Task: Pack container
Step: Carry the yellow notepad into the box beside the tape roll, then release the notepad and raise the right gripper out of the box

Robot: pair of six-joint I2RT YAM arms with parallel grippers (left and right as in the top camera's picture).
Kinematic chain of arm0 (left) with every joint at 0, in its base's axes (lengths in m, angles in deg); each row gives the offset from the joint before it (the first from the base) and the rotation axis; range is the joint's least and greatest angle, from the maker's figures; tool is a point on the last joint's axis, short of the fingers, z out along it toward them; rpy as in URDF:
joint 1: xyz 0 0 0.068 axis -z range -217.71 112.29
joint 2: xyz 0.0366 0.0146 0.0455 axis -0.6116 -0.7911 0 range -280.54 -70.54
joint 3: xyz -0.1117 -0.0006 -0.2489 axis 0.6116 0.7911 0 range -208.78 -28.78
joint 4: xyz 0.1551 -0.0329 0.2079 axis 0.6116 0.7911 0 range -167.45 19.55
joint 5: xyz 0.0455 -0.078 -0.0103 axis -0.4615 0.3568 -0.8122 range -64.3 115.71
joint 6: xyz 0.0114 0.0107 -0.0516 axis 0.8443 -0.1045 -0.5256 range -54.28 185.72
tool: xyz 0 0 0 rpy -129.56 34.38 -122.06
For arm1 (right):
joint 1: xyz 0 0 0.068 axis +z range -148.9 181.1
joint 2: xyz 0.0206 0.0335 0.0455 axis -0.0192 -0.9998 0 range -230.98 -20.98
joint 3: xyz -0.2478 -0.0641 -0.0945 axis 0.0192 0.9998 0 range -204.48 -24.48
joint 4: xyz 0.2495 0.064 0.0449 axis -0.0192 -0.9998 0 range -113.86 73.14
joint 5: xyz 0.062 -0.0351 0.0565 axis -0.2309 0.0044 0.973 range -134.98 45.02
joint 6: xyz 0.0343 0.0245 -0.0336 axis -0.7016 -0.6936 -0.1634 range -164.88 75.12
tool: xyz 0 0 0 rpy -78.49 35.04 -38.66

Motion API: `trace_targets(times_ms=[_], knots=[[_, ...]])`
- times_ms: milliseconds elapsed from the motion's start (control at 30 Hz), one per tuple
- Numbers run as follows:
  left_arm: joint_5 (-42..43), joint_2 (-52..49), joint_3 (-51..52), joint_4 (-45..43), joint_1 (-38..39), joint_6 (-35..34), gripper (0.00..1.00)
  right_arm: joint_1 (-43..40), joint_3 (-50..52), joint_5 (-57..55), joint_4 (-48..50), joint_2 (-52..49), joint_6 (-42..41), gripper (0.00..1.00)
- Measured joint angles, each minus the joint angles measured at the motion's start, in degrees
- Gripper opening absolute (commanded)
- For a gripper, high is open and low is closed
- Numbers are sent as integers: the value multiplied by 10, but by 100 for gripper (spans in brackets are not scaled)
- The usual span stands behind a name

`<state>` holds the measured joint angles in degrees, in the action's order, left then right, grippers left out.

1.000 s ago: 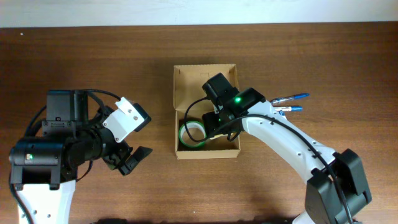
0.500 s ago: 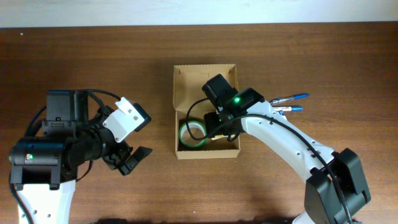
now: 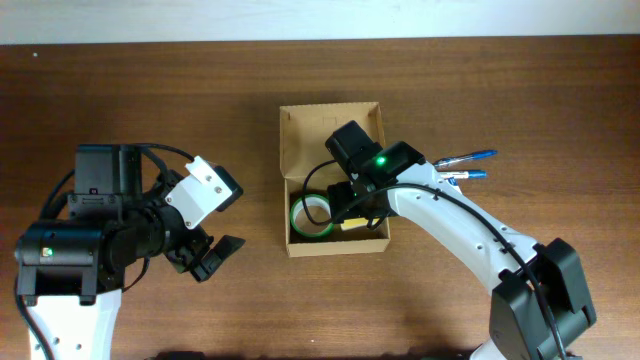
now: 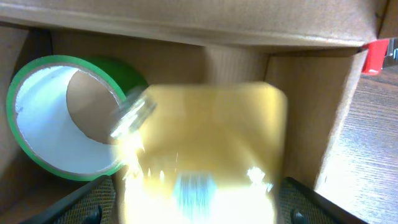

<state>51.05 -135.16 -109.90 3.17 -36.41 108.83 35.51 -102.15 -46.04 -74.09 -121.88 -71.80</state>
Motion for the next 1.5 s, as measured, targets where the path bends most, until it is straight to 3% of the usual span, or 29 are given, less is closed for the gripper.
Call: trace_targets(times_ms=[467,700,1000,1500], knots=[[0,0,0,0,0,0,100,1,-16,0,-29,0,0,88],[0,0,0,0,0,0,99,1,-147,0,-110,-2,21,88],[0,0,0,0,0,0,99,-6,-271,-2,-135,-2,78,88],[0,0,0,0,0,0,100,-170,-273,26,-186,-2,170,88]])
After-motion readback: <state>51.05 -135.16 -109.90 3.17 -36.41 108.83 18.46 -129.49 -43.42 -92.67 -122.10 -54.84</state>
